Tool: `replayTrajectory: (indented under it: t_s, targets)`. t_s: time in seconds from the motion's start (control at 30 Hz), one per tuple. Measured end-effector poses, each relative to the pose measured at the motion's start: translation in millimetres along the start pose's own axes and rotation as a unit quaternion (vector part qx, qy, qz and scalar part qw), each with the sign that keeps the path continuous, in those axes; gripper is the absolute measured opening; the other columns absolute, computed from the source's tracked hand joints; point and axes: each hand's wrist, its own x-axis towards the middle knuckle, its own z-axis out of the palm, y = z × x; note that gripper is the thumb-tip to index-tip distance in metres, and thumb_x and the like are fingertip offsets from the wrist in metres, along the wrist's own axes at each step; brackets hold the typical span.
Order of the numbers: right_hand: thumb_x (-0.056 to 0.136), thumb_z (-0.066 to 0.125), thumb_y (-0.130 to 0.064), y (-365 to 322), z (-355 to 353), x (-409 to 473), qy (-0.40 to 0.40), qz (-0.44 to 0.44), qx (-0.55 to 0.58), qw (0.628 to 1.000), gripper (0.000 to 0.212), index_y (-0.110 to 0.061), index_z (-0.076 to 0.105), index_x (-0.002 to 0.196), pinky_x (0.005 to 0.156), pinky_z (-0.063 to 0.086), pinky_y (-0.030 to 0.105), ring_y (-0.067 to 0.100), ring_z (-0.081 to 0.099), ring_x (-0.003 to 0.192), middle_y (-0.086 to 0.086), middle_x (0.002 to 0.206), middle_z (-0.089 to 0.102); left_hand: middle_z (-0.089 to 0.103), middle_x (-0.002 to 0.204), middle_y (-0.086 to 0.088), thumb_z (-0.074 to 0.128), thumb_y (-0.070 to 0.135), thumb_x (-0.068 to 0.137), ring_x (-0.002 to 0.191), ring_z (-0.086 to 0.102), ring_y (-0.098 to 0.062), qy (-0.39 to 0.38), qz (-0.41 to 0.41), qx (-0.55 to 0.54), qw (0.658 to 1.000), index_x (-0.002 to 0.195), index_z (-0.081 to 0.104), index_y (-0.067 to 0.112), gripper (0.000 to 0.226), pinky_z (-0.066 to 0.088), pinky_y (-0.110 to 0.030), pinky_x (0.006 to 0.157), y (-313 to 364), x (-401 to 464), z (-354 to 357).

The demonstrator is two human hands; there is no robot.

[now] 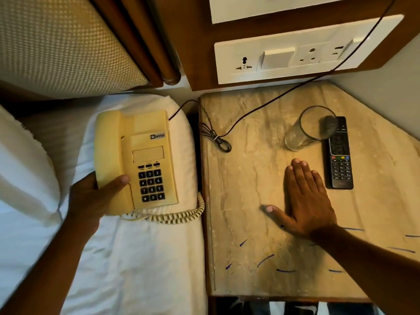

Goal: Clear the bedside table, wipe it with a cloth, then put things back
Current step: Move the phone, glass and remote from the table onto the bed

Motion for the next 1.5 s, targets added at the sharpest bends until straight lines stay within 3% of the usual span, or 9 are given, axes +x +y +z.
replayTrajectory:
  t_s: [0.07,0.17,0.37,0.6,0.8,1.0,1.13,1.23,1.5]
  targets:
    - [0.085,0.030,-0.084,0,1,1,0.001,-0.001,-0.003,1.000,0.113,-0.003,0.005,0.158,0.125,-0.003,0.041,0.028,-0.006,0.156,0.017,0.168,-0.003,0.074,0.100,0.010,0.085,0.069,0.045,0.090,0.067,-0.023,0.043,0.038,0.090,0.994,0.112,0.071,0.028,0.080,0.055,-0.030,0.069,2,-1,-5]
    - [0.084,0.030,-0.085,1,3,1,0.006,0.004,-0.008,1.000,0.114,-0.003,0.005,0.158,0.124,-0.005,0.039,0.028,-0.007,0.156,0.017,0.168,-0.002,0.053,0.146,-0.009,0.078,0.076,0.053,0.127,0.054,-0.031,0.106,0.055,0.185,0.975,0.144,0.045,0.023,0.111,0.050,-0.048,0.098,5,-7,2]
    - [0.087,0.021,-0.083,4,-1,-3,0.017,-0.015,0.033,0.999,0.107,-0.005,0.006,0.159,0.125,-0.006,0.036,0.023,-0.009,0.155,0.015,0.168,-0.003,0.047,0.139,-0.032,0.063,0.044,0.092,0.131,0.041,-0.042,0.253,0.381,0.279,0.844,0.140,0.045,-0.004,0.070,0.036,-0.055,0.111,27,-50,116]
    - [0.090,0.034,-0.077,34,2,-40,0.020,-0.007,0.020,1.000,0.100,-0.007,0.015,0.159,0.126,0.000,0.037,0.024,-0.001,0.156,0.014,0.168,0.007,0.031,0.156,-0.015,0.078,0.045,0.077,0.144,0.032,-0.028,-0.112,0.309,0.118,0.937,0.156,0.017,0.010,0.106,0.036,-0.039,0.116,58,-77,305]
    - [0.089,0.037,-0.077,35,-1,-34,0.016,-0.010,0.019,1.000,0.100,-0.007,0.019,0.158,0.125,-0.005,0.035,0.023,-0.002,0.156,0.013,0.167,0.010,0.049,0.147,-0.012,0.088,0.025,0.071,0.136,0.047,-0.022,-0.155,0.241,0.003,0.958,0.148,0.032,0.013,0.096,0.036,-0.016,0.107,83,-61,385]
    - [0.094,0.031,-0.069,35,2,-35,0.022,-0.017,0.021,0.999,0.091,-0.007,0.014,0.159,0.125,-0.006,0.034,0.022,-0.005,0.156,0.013,0.168,0.004,0.038,0.138,0.028,0.076,0.051,0.075,0.125,0.037,0.021,-0.127,0.244,-0.024,0.961,0.149,0.028,0.042,0.089,0.036,-0.004,0.098,60,-87,319]
    - [0.095,0.035,-0.058,26,5,-36,0.052,-0.015,0.021,0.998,0.085,0.003,0.027,0.154,0.125,0.006,0.044,0.033,0.008,0.155,0.023,0.164,0.017,0.044,0.137,0.028,0.072,0.064,0.076,0.131,0.046,0.005,-0.012,0.215,-0.025,0.976,0.149,0.033,0.041,0.086,0.042,-0.008,0.099,10,-138,216]
    - [0.095,0.033,-0.059,4,10,-30,0.059,-0.029,0.004,0.998,0.086,0.006,0.030,0.151,0.124,0.010,0.046,0.036,0.014,0.153,0.026,0.162,0.020,0.046,0.116,0.033,0.074,0.063,0.069,0.109,0.056,-0.001,0.072,0.174,0.078,0.979,0.143,0.035,0.050,0.084,0.053,-0.023,0.085,-30,-166,136]
    - [0.094,0.034,-0.070,-60,27,-8,0.083,0.025,0.015,0.996,0.096,0.004,0.016,0.153,0.124,0.006,0.048,0.036,0.008,0.153,0.026,0.164,0.012,0.067,0.113,-0.008,0.061,0.045,0.069,0.103,0.062,-0.033,0.007,0.270,0.555,0.787,0.132,0.057,0.023,0.068,0.042,-0.045,0.083,-56,-130,-12]
